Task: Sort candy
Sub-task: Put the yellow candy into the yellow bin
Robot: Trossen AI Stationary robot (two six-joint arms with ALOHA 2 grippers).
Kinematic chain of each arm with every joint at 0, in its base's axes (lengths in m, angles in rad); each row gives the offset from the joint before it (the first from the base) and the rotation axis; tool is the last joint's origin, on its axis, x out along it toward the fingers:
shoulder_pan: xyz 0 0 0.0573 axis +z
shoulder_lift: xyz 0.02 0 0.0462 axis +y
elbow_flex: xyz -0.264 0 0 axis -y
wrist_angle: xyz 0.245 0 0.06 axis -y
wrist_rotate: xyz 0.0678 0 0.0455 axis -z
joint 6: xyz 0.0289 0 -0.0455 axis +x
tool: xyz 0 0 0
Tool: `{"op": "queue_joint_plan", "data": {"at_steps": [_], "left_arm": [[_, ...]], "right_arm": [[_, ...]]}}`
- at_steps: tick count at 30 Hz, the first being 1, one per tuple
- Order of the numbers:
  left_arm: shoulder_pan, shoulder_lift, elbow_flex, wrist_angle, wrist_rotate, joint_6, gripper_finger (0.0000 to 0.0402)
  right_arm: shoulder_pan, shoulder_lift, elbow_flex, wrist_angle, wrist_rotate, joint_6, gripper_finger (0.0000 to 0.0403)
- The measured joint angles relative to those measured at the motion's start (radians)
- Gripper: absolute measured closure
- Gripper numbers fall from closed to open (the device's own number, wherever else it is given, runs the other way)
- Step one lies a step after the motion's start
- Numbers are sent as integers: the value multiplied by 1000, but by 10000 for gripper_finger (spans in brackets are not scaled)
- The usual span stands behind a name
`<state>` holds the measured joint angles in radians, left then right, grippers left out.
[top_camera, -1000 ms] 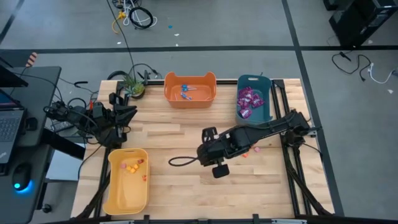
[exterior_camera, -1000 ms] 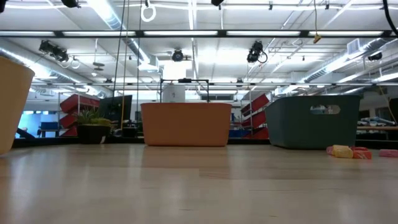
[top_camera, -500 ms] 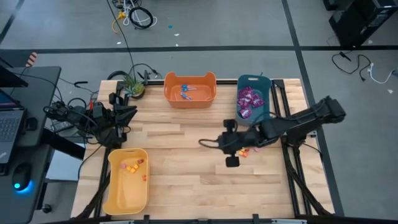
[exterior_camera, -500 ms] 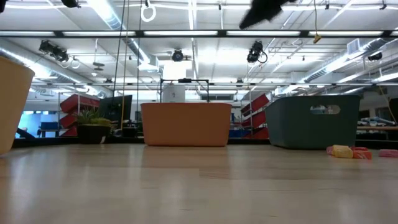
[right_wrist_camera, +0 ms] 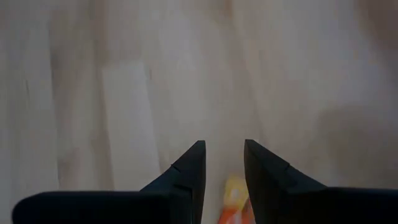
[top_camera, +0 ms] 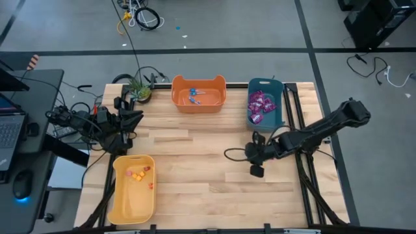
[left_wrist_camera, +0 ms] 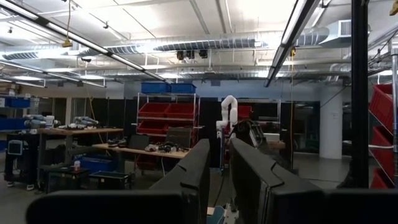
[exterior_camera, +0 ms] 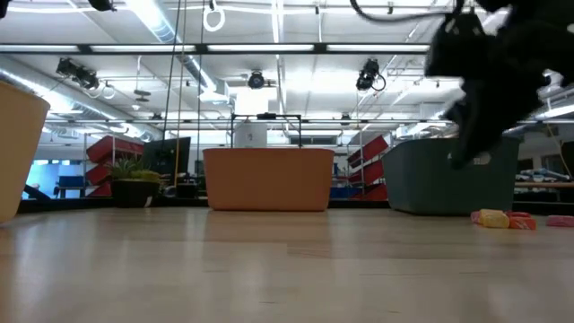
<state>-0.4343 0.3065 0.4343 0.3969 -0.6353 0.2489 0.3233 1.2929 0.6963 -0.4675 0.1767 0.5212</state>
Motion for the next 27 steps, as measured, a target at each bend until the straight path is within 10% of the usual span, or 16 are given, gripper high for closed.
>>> {"op": "queue_joint_plan", "data": {"at_steps": [27], "left_arm": [[0,0,0,-24,0,1,335]], "right_arm": [[64,135,-32,-38,19,26,249]]}}
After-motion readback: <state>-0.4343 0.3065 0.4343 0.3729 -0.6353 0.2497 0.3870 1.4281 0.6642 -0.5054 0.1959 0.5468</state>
